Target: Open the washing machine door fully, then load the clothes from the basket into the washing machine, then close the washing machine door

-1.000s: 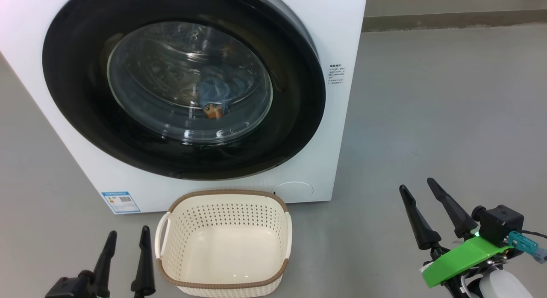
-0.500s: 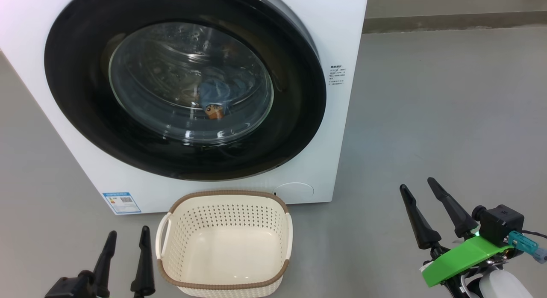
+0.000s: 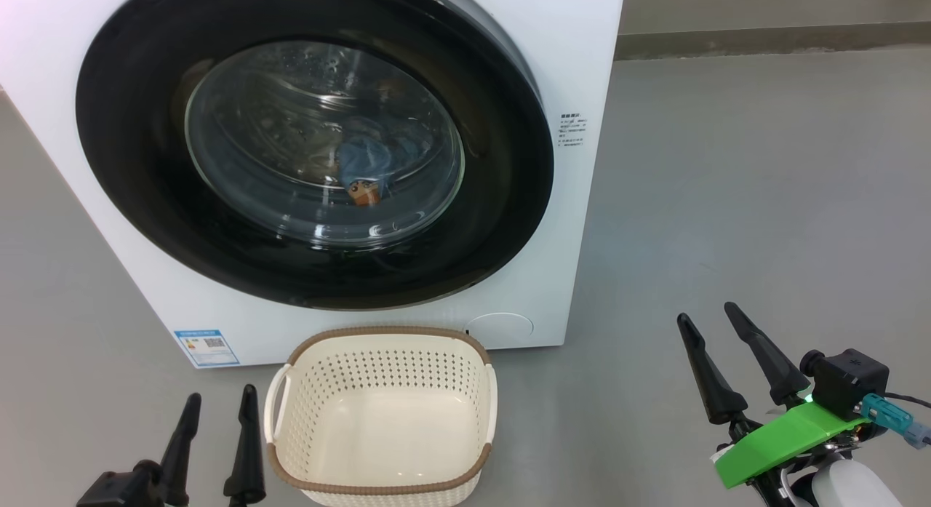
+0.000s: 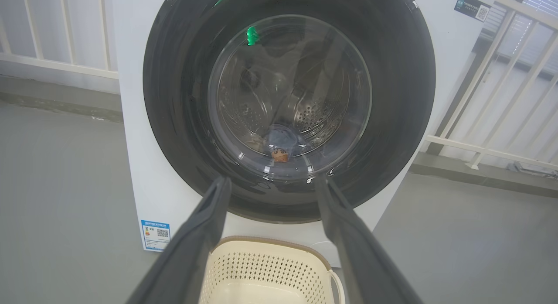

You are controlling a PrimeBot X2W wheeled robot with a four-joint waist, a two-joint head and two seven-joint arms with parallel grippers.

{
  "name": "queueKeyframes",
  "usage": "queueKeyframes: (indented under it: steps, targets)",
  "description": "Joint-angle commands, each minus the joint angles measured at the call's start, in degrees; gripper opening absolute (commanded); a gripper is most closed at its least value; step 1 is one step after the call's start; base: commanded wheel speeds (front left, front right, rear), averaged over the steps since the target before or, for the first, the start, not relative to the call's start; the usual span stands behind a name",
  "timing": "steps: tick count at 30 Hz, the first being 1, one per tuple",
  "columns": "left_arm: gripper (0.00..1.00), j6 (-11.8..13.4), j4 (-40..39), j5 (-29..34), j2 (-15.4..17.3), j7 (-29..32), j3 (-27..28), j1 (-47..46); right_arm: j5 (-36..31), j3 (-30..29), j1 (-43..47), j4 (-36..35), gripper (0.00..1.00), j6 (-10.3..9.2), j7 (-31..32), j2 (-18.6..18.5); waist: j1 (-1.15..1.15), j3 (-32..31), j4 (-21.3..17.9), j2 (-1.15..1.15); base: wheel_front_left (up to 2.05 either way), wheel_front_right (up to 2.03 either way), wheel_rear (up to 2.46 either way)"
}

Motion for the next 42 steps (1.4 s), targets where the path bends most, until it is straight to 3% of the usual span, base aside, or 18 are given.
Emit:
queueKeyframes:
  steps: [1,4,5,10,17,22,42]
  targets:
    - [1.0,-0.08,-0.99,-0.31,1.11,-0.37,1.71,-1.13,-0.84,0.96,0.07,-1.25,1.0,-0.12,-0.27,-0.48,0.0,-0.02,-0.07,0.0,0.0,0.0,0.0]
    - [1.0,0.04,-0.94,-0.46,1.11,-0.37,1.67,-0.98,-0.81,1.08,0.06,-1.22,1.0,-0.12,-0.27,-0.48,0.0,-0.02,-0.21,0.0,0.0,0.0,0.0]
    - [0.0,0.03,-0.9,-0.56,1.14,-0.31,1.58,-0.93,-0.82,1.1,0.07,-1.22,0.0,-0.12,-0.27,-0.48,0.0,-0.01,-0.24,0.0,0.0,0.0,0.0]
    - [0.0,0.01,2.29,-0.54,-0.81,0.14,-0.49,0.61,0.23,0.28,1.18,2.14,0.0,0.0,0.05,0.92,0.0,-0.02,-0.24,0.0,0.0,0.0,0.0]
    - [0.0,-0.01,2.55,-4.5,-0.78,1.36,0.08,0.14,3.93,-0.68,1.38,1.9,0.0,-0.01,1.22,1.52,0.13,-0.03,-0.22,0.0,0.0,0.0,0.0]
    - [0.0,-0.03,2.85,-7.92,-0.76,2.36,0.51,-0.34,7.1,-1.52,1.43,1.83,0.0,-0.01,2.22,2.04,0.0,0.2,-0.21,0.0,0.0,0.0,0.0]
    - [0.0,-0.1,3.69,-19.22,-0.67,5.71,2.0,-1.84,17.56,-4.34,1.71,1.43,0.0,-0.03,5.58,3.79,0.0,0.56,-0.16,0.0,0.0,0.0,0.0]
